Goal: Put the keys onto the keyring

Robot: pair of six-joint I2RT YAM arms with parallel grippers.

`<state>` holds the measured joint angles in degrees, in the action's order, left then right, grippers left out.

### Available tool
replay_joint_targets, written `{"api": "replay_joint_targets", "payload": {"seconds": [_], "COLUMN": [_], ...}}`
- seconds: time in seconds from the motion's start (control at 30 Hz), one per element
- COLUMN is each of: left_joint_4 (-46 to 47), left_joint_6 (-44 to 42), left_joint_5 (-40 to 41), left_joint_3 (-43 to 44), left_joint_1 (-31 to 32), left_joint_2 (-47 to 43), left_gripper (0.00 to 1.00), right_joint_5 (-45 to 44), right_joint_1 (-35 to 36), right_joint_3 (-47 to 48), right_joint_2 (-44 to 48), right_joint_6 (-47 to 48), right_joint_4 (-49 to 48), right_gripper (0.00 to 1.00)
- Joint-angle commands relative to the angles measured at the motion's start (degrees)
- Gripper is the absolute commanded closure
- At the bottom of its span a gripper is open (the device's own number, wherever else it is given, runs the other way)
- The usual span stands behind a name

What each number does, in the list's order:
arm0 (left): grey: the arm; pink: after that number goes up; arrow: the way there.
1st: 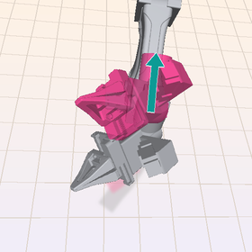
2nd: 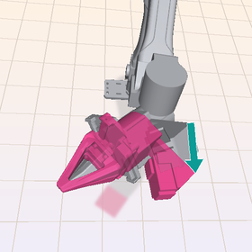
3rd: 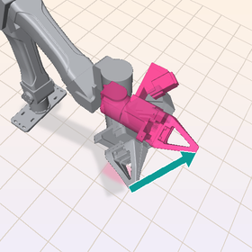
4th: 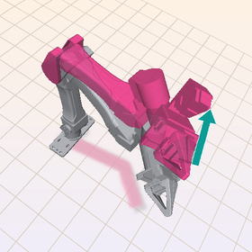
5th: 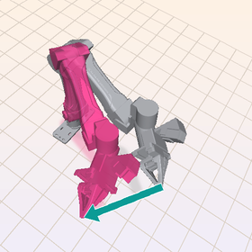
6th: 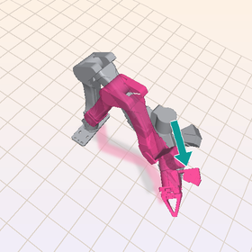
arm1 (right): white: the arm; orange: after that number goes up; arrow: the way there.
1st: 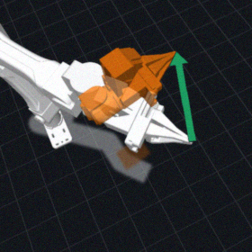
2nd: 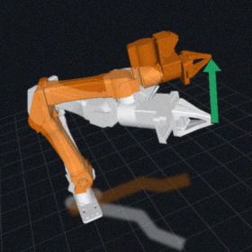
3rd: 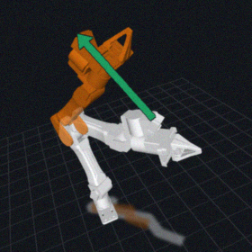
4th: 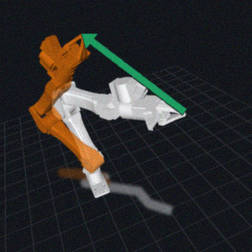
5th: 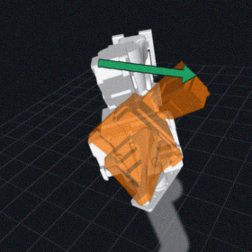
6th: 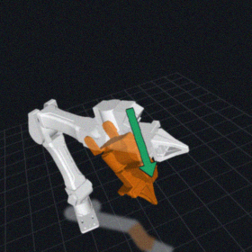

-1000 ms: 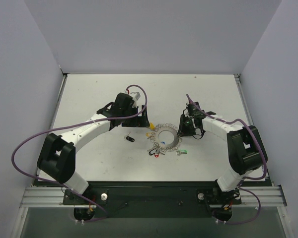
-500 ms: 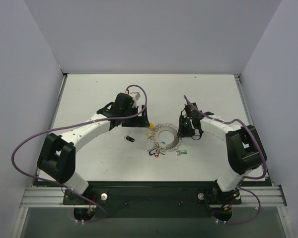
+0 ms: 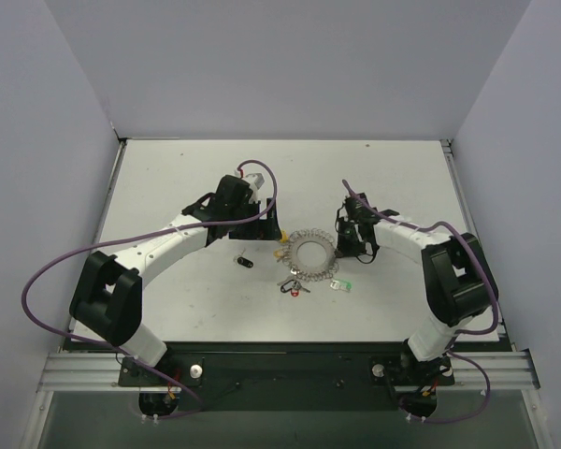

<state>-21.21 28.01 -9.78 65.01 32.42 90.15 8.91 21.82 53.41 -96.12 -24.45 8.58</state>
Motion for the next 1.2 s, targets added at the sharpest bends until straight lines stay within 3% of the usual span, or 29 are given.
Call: {"api": "replay_joint_targets", "payload": {"seconds": [0.0, 0.63, 1.17], "left_joint_4": [1.35, 3.02, 15.32], "left_joint_6": [-0.59, -0.85, -2.26], "left_joint_5": [0.64, -0.24, -5.33], "left_joint_3": [-0.15, -1.99, -9.63], "left_joint_1": [-0.43, -0.61, -0.61], "left_joint_2": [-2.43, -4.1, -16.22], "left_gripper": [0.03, 0.03, 0.03], "right_joint_5": [-1.35, -0.3, 8.66], "right_joint_1": [0.59, 0.94, 1.38], "right_joint_3": [1.96, -1.2, -1.73], "right_joint_2": [1.28, 10.59, 21.49], "right_joint_6": [-0.34, 1.42, 6.51], "right_joint_4": [1.0, -0.67, -3.92], "right_gripper": [1.0, 1.0, 1.0]}}
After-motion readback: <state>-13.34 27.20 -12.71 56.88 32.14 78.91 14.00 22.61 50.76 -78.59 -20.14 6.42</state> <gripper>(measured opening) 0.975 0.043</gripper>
